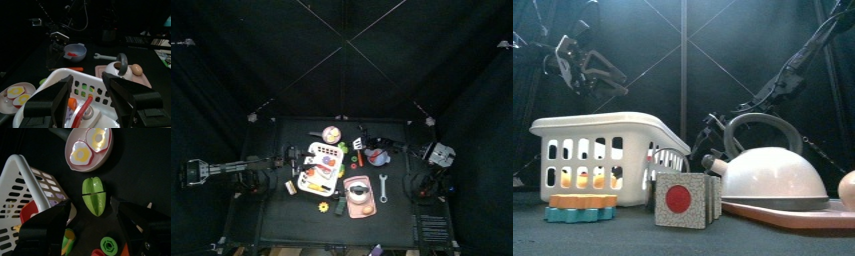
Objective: Move basket up and left
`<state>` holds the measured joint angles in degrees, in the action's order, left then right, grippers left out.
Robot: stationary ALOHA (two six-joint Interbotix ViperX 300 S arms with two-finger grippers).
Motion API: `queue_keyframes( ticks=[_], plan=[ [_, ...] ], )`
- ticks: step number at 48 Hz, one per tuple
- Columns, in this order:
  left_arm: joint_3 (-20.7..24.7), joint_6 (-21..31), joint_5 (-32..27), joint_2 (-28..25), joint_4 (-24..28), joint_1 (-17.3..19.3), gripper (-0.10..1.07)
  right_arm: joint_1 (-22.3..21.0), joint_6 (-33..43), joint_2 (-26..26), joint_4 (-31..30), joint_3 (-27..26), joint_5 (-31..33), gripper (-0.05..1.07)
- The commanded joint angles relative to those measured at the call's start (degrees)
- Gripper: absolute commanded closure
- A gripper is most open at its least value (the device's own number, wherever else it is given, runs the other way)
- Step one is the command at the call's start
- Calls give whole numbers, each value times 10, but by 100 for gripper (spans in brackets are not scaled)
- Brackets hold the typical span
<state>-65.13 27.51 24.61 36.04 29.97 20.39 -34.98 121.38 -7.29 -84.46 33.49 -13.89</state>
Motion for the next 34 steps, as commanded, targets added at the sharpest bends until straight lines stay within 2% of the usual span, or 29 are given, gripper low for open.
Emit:
queue_keyframes(
  ticks=[1,7,15,23,27,34],
  plan=[
    [4,3,-4,0,-8,0,11,-1,-4,28,0,-12,-1,8],
    [8,4,-48,0,-54,2,10,-1,-4,53,-5,-11,-2,8],
    [44,1,-201,-6,-127,9,10,-1,-5,80,-21,-12,-2,8],
    [78,4,-341,-32,-141,34,10,4,-5,79,-38,-17,-2,8],
    [83,4,-369,-49,-142,49,10,9,-5,76,-48,-18,-2,8],
    [87,5,-381,-83,-155,71,10,14,-5,73,-62,-17,-2,8]
  ],
)
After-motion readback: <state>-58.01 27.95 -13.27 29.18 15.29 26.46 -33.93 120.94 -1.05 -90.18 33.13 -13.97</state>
